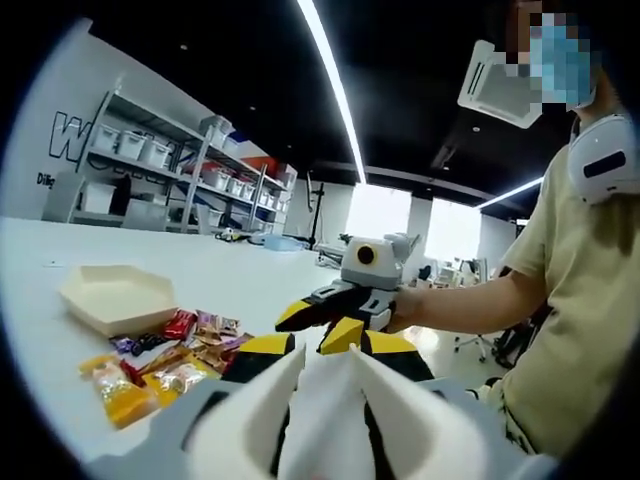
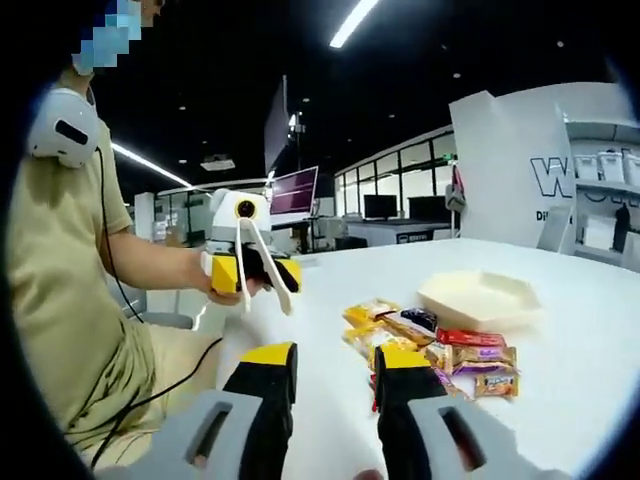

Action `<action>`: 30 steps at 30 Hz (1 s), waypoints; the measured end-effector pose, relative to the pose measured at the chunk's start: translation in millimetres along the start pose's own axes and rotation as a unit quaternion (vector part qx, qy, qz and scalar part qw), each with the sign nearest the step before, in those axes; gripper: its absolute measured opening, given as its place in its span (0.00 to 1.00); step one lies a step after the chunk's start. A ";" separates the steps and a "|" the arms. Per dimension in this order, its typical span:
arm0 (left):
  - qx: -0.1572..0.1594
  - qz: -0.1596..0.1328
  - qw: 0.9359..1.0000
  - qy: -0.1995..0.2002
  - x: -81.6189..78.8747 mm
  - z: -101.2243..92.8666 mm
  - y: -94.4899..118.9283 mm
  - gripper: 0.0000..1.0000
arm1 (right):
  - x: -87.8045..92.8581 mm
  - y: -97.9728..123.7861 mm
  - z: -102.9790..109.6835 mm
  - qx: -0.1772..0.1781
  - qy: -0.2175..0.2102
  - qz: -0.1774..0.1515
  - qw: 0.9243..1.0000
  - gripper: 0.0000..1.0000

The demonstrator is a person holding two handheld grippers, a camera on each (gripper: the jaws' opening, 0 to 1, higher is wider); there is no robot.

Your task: Place the target food into the container with the food tongs after gripping and lifting it, then release it inside without dropping or visibly crushing the food.

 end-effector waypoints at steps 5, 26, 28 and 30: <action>-0.005 0.010 1.000 -0.007 1.5 0.5 1.1 0.25 | 4.3 2.7 0.5 0.018 0.002 -0.001 1.000 0.31; -0.030 0.023 0.999 -0.016 -1.3 6.6 13.1 0.25 | 13.5 8.9 -7.7 0.094 0.005 -0.017 0.995 0.49; -0.032 0.024 0.999 -0.016 -1.5 7.7 14.4 0.25 | 13.9 9.0 -8.2 0.099 0.004 -0.016 0.995 0.51; -0.037 0.025 0.999 -0.017 -2.3 8.8 15.7 0.25 | 14.2 9.4 -9.6 0.109 0.004 -0.014 0.994 0.54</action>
Point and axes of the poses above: the point that each gripper's makers call its tool centre point, and the gripper's own axes: y roughly backward along the fingers, z roughly to its left, x roughly out of its underside, the point moved 10 cm from there along y, roughly backward along the fingers, and after that the axes turned 2 degrees about -y, right-handed, at the moved point
